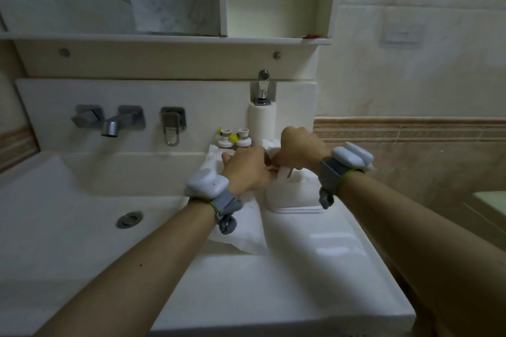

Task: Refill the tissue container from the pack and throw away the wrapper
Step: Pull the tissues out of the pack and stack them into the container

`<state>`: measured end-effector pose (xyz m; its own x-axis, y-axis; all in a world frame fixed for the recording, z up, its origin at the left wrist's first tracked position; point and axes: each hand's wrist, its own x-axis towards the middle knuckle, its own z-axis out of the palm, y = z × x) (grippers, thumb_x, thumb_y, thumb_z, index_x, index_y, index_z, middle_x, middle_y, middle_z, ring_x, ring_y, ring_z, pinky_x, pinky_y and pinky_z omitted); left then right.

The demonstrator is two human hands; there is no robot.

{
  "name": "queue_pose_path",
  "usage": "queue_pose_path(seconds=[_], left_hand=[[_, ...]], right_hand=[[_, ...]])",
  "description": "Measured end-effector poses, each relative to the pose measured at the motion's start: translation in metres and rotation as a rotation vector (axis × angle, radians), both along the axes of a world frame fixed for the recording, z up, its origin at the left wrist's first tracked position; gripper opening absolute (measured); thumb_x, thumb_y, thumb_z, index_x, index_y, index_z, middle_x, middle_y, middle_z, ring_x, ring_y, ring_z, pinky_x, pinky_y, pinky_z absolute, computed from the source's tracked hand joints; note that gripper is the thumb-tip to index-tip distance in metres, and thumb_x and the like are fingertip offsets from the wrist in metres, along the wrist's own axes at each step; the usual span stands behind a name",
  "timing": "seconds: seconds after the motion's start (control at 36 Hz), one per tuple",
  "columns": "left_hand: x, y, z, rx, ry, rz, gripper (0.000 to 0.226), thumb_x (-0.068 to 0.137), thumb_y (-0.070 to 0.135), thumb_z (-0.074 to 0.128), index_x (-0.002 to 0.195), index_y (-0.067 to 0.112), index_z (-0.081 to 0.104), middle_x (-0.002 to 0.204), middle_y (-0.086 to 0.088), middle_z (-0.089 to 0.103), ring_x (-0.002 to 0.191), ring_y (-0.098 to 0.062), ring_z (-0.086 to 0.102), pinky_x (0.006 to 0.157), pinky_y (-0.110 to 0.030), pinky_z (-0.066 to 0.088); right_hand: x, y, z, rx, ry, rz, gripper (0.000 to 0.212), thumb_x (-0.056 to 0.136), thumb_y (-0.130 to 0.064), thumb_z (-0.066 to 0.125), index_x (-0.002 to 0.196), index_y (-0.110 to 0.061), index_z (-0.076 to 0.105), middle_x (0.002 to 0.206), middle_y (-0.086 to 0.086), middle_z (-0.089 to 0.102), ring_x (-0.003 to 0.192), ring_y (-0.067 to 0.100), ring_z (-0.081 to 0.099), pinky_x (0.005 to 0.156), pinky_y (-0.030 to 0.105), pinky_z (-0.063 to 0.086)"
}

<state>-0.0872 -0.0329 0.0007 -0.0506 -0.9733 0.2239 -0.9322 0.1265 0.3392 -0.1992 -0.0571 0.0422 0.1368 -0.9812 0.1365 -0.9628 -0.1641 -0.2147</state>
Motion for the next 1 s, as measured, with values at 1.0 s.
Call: queue_pose_path(seconds=[1.0], left_hand=[[-0.009, -0.003, 0.005, -0.04, -0.2, -0.049, 0.034, 0.095, 0.022, 0.039, 0.122, 0.023, 0.059, 0.118, -0.005, 0.063, 0.112, -0.028, 0.053, 0.091, -0.039, 0.036]], right_hand=[[-0.036, -0.003, -0.011, -0.017, 0.02, 0.282, 0.044, 0.064, -0.036, 0.085, 0.104, -0.032, 0.069, 0.094, -0.002, 0.069, 0.085, 0.019, 0.064, 0.076, 0.034, 0.057]])
